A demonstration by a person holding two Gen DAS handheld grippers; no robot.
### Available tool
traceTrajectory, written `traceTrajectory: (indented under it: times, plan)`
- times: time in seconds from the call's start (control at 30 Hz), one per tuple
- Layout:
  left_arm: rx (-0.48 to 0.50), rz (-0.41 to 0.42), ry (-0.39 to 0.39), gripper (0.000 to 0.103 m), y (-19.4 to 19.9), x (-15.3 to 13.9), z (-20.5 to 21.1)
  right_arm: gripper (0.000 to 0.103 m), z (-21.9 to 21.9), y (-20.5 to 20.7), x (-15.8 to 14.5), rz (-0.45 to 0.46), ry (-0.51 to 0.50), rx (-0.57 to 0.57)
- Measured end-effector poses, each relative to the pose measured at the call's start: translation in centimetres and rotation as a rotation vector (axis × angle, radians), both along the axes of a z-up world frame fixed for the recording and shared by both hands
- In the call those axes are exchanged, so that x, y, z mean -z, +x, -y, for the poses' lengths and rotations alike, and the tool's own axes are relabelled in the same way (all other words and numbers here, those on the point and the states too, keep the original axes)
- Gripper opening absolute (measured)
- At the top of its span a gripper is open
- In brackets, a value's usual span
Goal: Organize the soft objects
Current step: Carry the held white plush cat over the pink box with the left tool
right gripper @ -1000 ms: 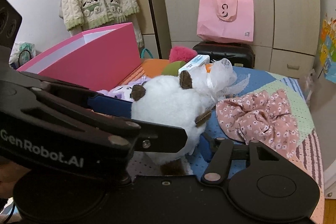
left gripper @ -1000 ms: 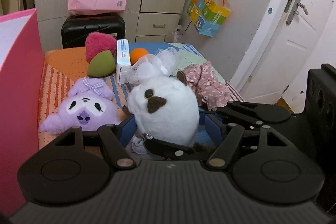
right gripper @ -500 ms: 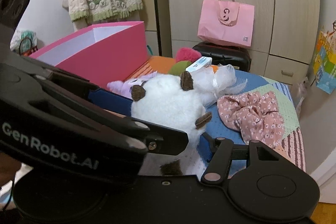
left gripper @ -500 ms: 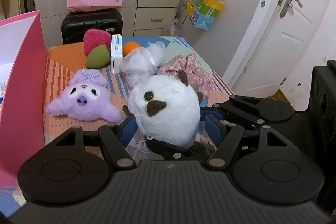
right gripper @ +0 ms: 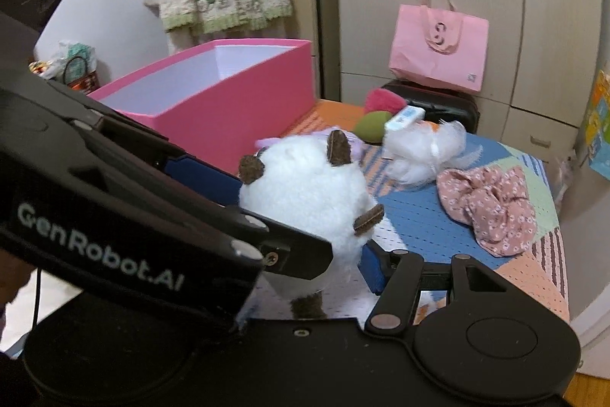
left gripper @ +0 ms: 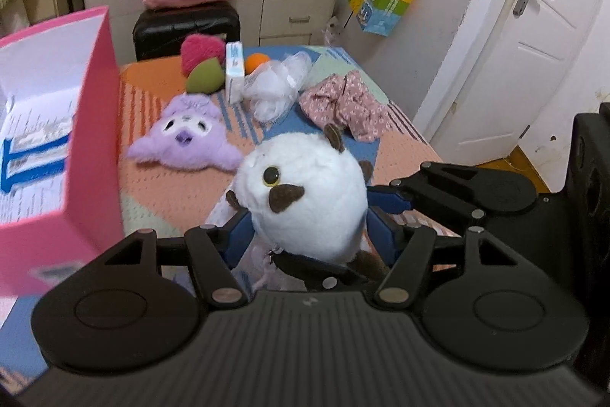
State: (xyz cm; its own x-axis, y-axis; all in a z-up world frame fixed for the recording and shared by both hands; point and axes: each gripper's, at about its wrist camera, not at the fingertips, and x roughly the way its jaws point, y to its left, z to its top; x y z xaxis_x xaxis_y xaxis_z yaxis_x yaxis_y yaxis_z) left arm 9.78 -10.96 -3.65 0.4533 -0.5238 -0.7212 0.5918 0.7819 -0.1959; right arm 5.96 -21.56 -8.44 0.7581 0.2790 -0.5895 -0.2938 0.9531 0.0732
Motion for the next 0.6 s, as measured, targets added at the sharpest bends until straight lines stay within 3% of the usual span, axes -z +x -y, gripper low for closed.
traceTrajectory:
  times: [0.33,0.6]
  plan:
    - [-0.041,-0.07,0.008,0.063,-1.8,-2.6,-5.1,0.065,-4.9,-1.1,-3.3,-0.035,-0.05,-0.121]
    - [-0.089,-0.099,-0.018,0.063,-2.3,-4.5,-9.6,0.065,-7.9,-0.5,-5.7,-0.074,-0.021,-0.219]
